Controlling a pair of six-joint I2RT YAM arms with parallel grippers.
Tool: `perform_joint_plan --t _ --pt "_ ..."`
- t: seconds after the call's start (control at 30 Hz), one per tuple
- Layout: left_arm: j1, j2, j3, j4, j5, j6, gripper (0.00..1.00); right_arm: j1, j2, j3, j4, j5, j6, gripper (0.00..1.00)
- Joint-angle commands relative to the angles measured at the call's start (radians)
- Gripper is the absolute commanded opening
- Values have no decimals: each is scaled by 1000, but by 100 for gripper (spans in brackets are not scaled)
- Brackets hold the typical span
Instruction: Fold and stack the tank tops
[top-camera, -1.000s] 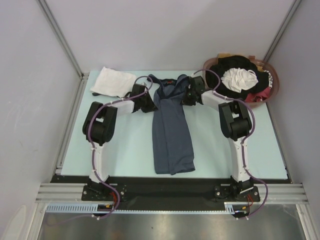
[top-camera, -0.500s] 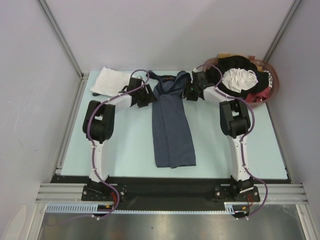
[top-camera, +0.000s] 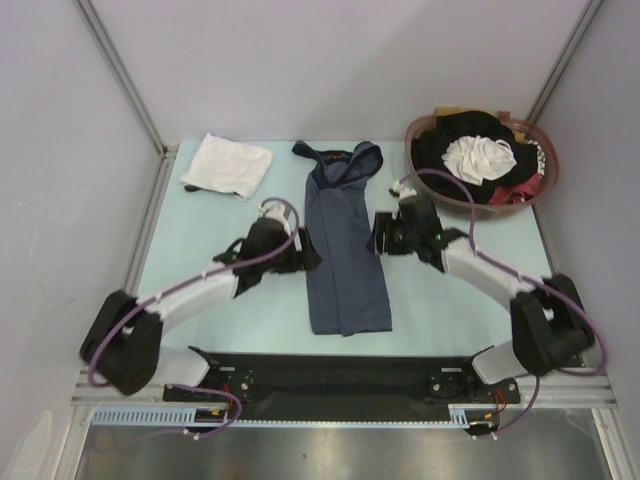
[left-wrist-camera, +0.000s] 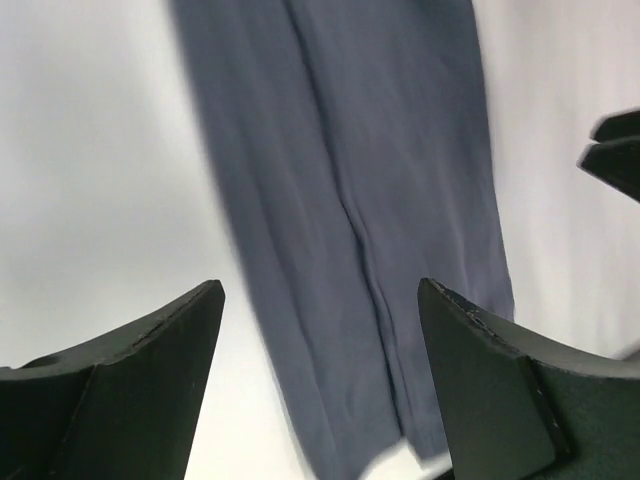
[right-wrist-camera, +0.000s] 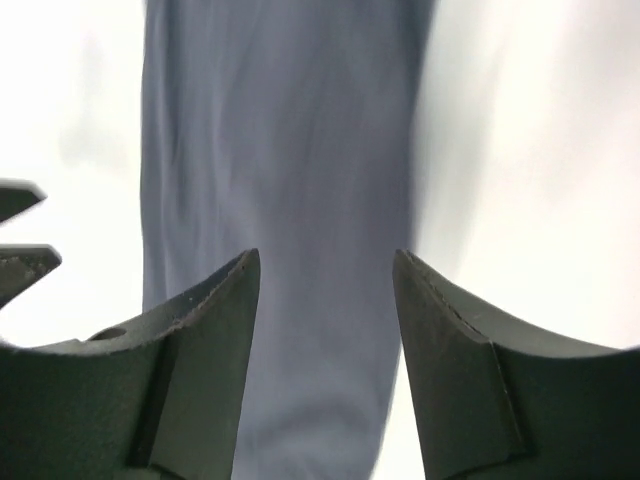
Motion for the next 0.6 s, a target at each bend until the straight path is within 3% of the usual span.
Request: perform_joint_plan --t 0.0,0.1,0.3,0.4,0.57 --pt "-119 -184 -177 14 -87 -54 84 66 -214 -220 6 27 15 61" --pt "-167 -304 -324 18 -61 -137 83 106 -316 -329 -40 25 99 55" --pt "-323 -487 -497 -12 -102 -302 81 216 -542 -530 -106 65 274 56" --pt "-428 -499 -521 -28 -115 -376 79 258 -582 -577 -118 79 343 54" --pt "-458 -432 -586 70 -87 -436 77 281 -550 -601 -115 41 388 51"
